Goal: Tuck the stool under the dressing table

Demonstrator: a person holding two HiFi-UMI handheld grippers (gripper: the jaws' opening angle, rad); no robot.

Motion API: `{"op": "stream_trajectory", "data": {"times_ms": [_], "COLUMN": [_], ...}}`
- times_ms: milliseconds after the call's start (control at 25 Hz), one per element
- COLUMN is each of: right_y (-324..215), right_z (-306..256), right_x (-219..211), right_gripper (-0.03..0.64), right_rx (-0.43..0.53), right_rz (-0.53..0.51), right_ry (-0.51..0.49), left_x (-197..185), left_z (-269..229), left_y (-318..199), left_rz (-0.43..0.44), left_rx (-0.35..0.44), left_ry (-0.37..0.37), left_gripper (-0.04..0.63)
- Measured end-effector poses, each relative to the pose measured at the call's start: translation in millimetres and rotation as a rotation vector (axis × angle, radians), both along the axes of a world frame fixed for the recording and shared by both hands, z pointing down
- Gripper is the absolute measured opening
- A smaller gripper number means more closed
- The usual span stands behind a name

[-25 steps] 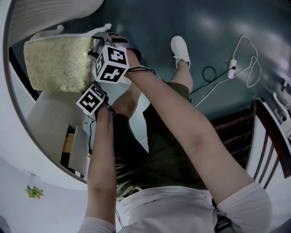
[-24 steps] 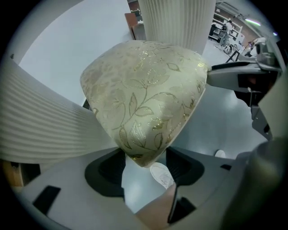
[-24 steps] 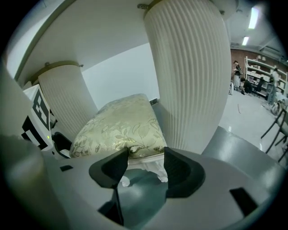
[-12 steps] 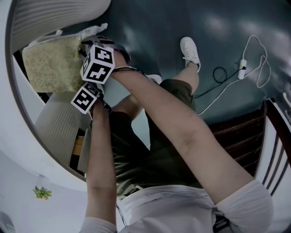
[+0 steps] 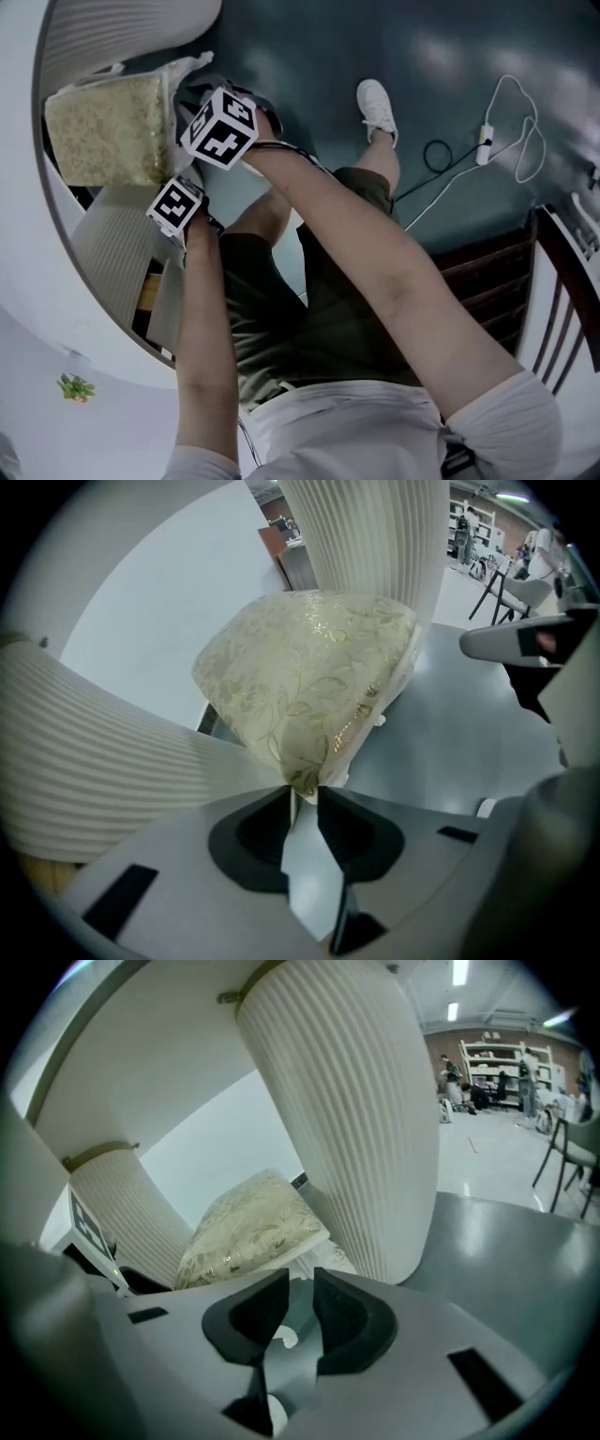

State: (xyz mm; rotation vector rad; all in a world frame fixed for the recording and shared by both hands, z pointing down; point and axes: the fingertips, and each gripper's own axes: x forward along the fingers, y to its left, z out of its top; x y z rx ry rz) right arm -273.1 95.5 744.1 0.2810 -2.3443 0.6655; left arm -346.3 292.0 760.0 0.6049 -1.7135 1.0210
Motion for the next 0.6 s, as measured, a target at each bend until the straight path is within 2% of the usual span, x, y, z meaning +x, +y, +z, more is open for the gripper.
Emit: {"op": "stream_trajectory", "data": {"times_ms": [120,280,600], "right_y": [-9,-18,-23], "right_z": [-12,-44,-128], "right_x": [25,50,92], "right_gripper": [0.009,0.009,0.009], "right_rx": [-0.084,-0.085,-0.114], "right_rz": [0.093,0.109,0.012], "right_ry": [-0.005,-0.019,-0.086], "left_x": [10,41,95], "left_z": [-19,-37,-100], "left_y": [-3,-21,-72], "left_rz": [0.01,0.033,0.079], "left_rx": [0.011,0.085,0.285], "left_ry": [-0.014,0.065,0.185], "left_gripper": [0.02,0.005,0.002]}}
